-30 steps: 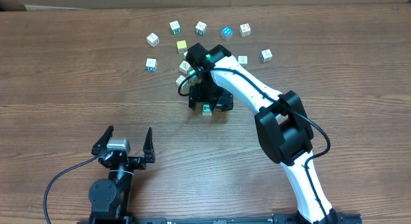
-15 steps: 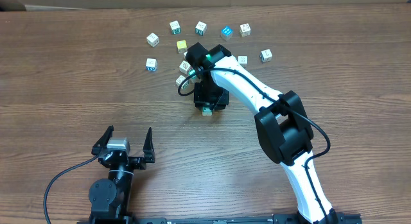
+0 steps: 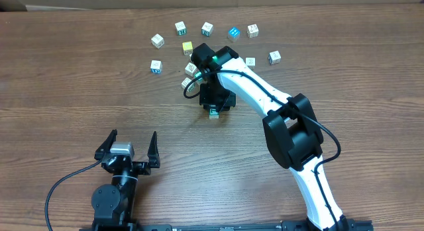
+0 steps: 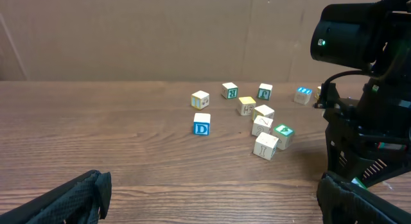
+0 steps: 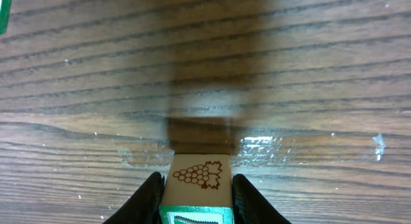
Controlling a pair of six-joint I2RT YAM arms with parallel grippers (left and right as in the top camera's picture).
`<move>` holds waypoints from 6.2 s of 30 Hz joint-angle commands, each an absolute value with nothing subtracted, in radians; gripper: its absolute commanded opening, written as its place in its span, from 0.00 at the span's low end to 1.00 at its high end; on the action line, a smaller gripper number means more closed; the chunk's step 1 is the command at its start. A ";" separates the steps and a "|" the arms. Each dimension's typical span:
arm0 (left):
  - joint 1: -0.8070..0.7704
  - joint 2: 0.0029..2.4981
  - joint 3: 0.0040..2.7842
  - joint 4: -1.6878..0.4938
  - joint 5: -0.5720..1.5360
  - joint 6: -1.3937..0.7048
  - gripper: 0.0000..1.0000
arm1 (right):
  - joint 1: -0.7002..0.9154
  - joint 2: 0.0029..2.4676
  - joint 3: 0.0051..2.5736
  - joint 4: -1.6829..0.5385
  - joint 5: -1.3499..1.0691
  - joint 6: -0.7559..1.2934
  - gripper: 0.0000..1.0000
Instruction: Form a circle
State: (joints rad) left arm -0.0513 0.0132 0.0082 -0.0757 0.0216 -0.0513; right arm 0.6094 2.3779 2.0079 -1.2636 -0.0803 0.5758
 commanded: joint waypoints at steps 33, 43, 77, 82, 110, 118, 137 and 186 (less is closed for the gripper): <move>-0.044 0.005 0.005 -0.078 0.019 -0.037 1.00 | 0.480 2.384 2.383 -1.374 -0.065 0.527 0.95; -0.044 0.005 0.005 -0.078 0.019 -0.036 1.00 | 0.397 2.385 2.382 -1.338 -0.033 0.506 1.00; -0.044 0.005 0.005 -0.078 0.019 -0.036 1.00 | 0.385 2.385 2.004 -1.048 0.059 0.414 0.46; -0.044 0.005 0.005 -0.078 0.019 -0.036 1.00 | 0.385 2.385 2.004 -1.049 0.059 0.414 0.36; -0.044 0.005 0.005 -0.078 0.019 -0.036 1.00 | 0.406 2.384 2.246 -1.552 -0.147 0.422 0.13; -0.044 0.005 0.005 -0.078 0.019 -0.036 1.00 | 0.416 2.312 2.246 -1.679 -0.163 0.441 0.12; -0.044 0.005 0.005 -0.078 0.019 -0.036 1.00 | 0.566 2.094 2.223 -1.694 -0.131 0.483 0.12; -0.044 0.005 0.005 -0.078 0.019 -0.036 1.00 | 0.545 2.094 1.744 -1.345 -0.009 0.543 0.04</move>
State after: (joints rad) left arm -0.0513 0.0132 0.0082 -0.0757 0.0216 -0.0509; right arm 0.5507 2.1014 1.7676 -1.3689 -0.0181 0.5320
